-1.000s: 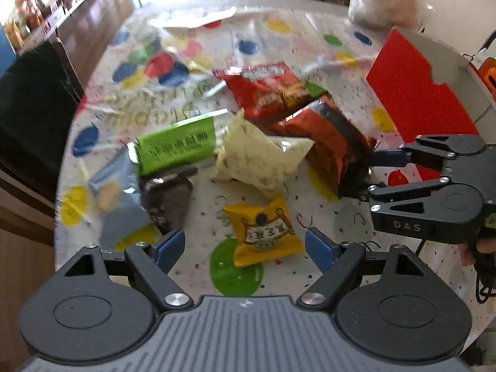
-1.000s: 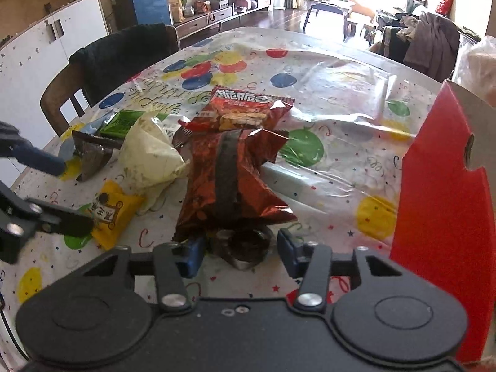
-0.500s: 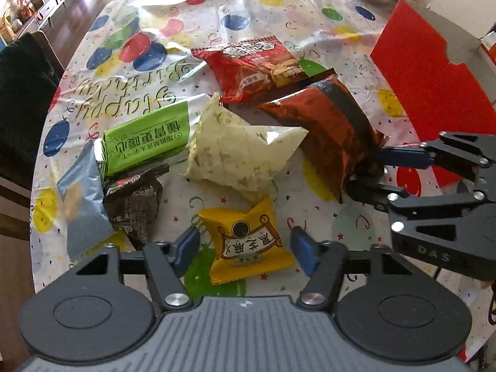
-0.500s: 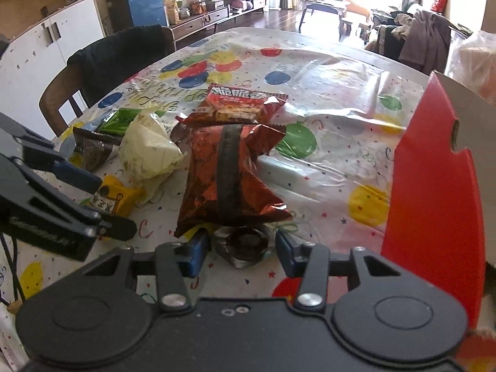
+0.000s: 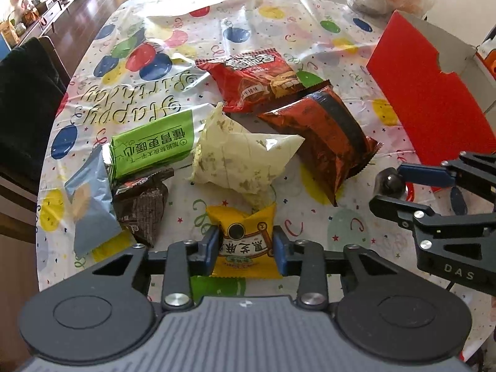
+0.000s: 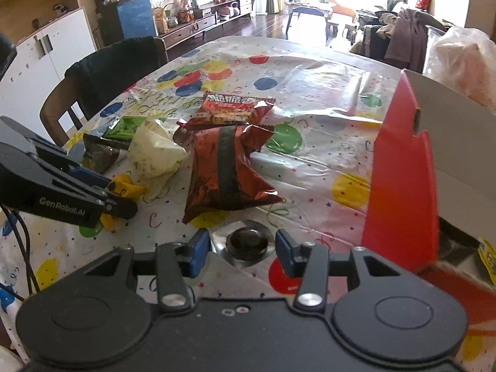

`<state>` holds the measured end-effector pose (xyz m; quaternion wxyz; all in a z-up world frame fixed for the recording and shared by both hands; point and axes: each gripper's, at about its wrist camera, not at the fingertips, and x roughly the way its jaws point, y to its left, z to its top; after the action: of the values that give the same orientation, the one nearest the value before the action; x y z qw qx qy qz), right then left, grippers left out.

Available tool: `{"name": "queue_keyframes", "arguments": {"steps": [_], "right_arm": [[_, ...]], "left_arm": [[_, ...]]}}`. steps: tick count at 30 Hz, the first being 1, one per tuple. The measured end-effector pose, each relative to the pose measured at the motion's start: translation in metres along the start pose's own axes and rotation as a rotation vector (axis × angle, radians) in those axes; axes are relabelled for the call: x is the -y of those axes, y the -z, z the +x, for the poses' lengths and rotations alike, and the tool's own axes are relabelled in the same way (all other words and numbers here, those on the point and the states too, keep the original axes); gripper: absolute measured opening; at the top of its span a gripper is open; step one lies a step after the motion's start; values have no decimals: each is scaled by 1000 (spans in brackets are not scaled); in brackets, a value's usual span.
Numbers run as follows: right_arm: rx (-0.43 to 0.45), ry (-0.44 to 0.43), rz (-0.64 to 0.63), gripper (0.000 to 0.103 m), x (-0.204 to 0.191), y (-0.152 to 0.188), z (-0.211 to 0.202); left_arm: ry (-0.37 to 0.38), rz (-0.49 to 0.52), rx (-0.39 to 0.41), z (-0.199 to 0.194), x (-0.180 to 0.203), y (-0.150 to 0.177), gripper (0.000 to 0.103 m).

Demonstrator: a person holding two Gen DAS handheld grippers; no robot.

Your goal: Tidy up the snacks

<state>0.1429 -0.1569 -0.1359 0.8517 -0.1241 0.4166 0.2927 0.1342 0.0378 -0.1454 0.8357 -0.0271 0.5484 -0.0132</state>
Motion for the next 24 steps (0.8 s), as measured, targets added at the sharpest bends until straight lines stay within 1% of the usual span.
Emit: {"name": "queue_keyframes", "arguments": {"steps": [7, 14, 24], "right_arm": [[47, 24, 29, 46, -7, 2, -26], [122, 42, 60, 46, -16, 3, -64], [223, 84, 86, 46, -22, -1, -122]], "left_arm": [[12, -18, 39, -16, -3, 7, 34], [43, -31, 90, -45, -6, 15, 34], [90, 23, 185, -97, 9, 12, 34]]}}
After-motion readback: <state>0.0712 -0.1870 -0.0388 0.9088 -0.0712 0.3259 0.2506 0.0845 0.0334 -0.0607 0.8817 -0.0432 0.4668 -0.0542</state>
